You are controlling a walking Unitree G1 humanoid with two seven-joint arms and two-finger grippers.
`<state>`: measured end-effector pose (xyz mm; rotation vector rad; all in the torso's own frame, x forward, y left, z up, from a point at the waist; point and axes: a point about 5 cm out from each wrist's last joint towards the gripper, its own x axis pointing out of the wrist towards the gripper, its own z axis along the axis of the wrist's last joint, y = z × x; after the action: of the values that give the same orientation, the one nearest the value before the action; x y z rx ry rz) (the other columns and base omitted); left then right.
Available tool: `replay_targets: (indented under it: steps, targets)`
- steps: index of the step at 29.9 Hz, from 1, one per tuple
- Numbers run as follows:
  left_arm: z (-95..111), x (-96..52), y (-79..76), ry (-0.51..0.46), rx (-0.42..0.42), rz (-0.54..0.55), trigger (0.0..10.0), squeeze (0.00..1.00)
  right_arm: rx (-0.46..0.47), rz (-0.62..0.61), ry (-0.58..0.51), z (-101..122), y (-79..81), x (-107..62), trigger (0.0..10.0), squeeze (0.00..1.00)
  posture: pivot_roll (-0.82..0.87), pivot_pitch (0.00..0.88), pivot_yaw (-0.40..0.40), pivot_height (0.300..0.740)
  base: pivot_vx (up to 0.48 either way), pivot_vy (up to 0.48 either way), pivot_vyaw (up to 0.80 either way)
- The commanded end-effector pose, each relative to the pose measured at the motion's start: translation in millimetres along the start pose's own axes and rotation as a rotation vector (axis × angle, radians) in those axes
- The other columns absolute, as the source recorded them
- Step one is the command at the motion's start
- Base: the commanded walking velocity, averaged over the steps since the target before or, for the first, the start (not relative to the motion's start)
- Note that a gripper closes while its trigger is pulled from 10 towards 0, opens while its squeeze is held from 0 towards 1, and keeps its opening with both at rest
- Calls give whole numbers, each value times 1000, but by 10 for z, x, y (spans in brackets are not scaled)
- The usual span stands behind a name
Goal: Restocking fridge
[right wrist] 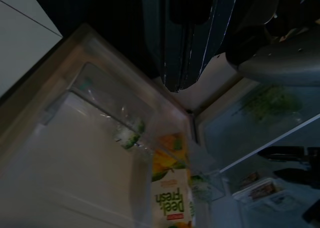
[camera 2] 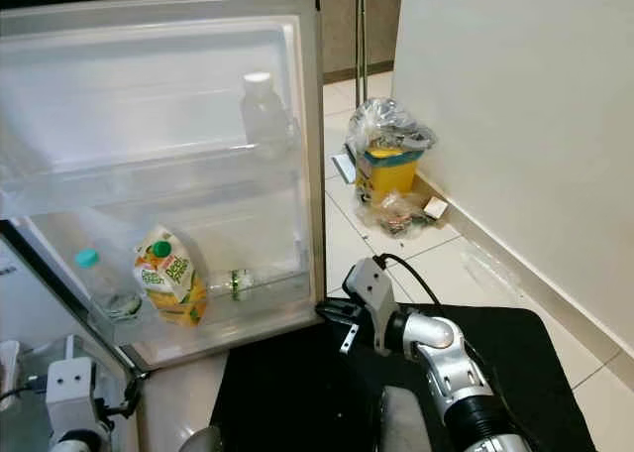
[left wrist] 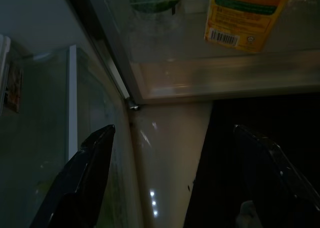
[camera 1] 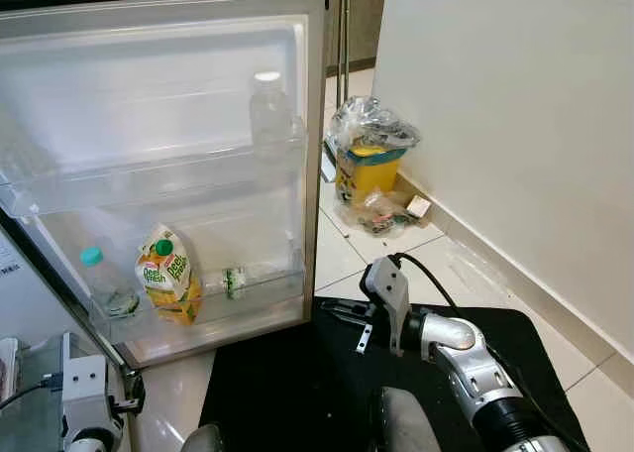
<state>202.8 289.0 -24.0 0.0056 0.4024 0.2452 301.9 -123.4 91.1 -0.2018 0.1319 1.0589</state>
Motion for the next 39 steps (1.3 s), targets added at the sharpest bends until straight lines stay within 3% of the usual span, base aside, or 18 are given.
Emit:
replay_targets:
  steps: [1, 20, 22, 25, 26, 39]
  targets:
    - [-91, -25, -67, 44, -9, -6, 10000, 0, 27, 14, 12, -72, 37, -20, 10000, 0, -67, 73, 19, 545, 0, 0, 0]
    - [-2, 70, -203, 27, -9, -20, 10000, 0, 100, 4, 92, -355, 122, -102, 10000, 0, -66, 62, 11, 620, 0, 0, 0]
    - [5, 79, -224, 27, -7, -24, 10000, 0, 129, -35, 160, -517, 141, -148, 10000, 0, -67, 65, 10, 620, 0, 0, 0]
    - [6, 81, -229, 27, -6, -25, 10000, 0, 138, -50, 183, -574, 150, -167, 10000, 0, -67, 65, 10, 620, 0, 0, 0]
    - [2, 84, -241, 33, -1, -25, 10000, 0, 166, -75, 242, -723, 199, -218, 10000, 0, -69, 64, 9, 620, 0, 0, 0]
    - [-28, 81, -265, 56, 14, -22, 10000, 0, 314, -164, 404, -1207, 406, -482, 10000, 0, -69, 64, 10, 620, 0, 0, 0]
